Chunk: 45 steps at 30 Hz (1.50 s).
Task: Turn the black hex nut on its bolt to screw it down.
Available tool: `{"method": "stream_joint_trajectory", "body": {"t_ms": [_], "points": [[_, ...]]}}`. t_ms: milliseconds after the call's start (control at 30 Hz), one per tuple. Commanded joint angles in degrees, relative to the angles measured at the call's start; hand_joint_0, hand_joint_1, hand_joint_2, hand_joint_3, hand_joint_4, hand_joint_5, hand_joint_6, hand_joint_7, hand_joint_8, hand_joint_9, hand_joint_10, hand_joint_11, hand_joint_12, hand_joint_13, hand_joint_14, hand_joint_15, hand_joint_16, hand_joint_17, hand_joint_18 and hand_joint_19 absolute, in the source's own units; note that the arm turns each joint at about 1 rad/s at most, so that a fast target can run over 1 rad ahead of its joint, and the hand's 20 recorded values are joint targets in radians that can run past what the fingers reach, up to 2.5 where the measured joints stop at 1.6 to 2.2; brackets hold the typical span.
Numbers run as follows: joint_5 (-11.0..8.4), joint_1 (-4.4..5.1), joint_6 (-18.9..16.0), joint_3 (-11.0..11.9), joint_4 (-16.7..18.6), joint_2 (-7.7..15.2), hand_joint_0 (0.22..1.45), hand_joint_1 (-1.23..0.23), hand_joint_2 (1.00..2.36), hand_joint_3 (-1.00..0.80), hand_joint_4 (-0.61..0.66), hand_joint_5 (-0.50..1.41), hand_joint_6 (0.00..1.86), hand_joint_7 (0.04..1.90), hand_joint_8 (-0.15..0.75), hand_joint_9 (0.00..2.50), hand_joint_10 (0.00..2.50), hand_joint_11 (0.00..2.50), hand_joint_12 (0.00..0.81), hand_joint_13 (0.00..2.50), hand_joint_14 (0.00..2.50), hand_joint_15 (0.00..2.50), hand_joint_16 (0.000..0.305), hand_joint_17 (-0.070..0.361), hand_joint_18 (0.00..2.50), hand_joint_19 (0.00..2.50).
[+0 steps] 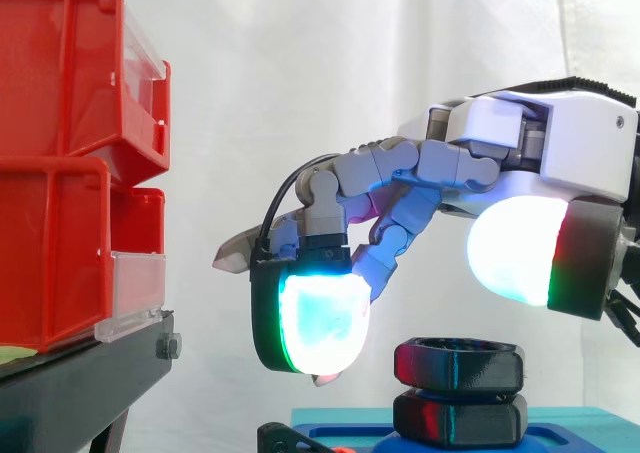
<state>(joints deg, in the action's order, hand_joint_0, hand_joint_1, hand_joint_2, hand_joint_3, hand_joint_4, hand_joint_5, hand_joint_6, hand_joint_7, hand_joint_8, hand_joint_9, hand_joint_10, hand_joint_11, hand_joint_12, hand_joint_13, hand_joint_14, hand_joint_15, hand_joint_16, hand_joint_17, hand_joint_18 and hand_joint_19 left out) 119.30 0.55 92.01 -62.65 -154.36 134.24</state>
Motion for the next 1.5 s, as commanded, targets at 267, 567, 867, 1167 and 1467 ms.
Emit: {"method": "stream_joint_trajectory", "body": {"t_ms": [267, 567, 867, 1167, 1467], "points": [[0.15, -0.20, -0.08, 0.07, -1.65, -0.03, 0.48, -0.18, 1.00, -0.50, 0.31, -0.05, 0.50, 1.22, 0.322, 0.99, 0.01, 0.27, 0.374, 0.51, 0.00, 0.00, 0.055, 0.124, 0.59, 0.33], [0.32, -0.64, -0.08, -0.02, -2.88, -0.03, 0.48, -0.18, 1.00, -0.50, 0.30, -0.05, 0.50, 1.19, 0.319, 0.99, 0.01, 0.27, 0.371, 0.51, 0.00, 0.00, 0.054, 0.123, 0.59, 0.33], [0.32, -0.64, 0.01, -0.02, -2.88, -0.03, 0.49, -0.19, 1.00, -0.50, 0.27, -0.03, 0.50, 1.33, 0.319, 1.00, 0.01, 0.27, 0.367, 0.51, 0.00, 0.01, 0.054, 0.121, 0.59, 0.33], [0.50, -0.38, 0.18, -0.02, -3.49, -0.03, 0.49, -0.18, 1.00, -0.50, 0.25, -0.03, 0.55, 1.34, 0.322, 1.01, 0.01, 0.28, 0.368, 0.52, 0.00, 0.01, 0.054, 0.121, 0.59, 0.33], [0.58, -0.11, 0.27, -0.02, -4.11, -0.03, 0.49, -0.17, 1.00, -0.50, 0.21, -0.03, 0.65, 1.20, 0.323, 1.03, 0.01, 0.27, 0.365, 0.52, 0.00, 0.01, 0.054, 0.120, 0.59, 0.33]]}}
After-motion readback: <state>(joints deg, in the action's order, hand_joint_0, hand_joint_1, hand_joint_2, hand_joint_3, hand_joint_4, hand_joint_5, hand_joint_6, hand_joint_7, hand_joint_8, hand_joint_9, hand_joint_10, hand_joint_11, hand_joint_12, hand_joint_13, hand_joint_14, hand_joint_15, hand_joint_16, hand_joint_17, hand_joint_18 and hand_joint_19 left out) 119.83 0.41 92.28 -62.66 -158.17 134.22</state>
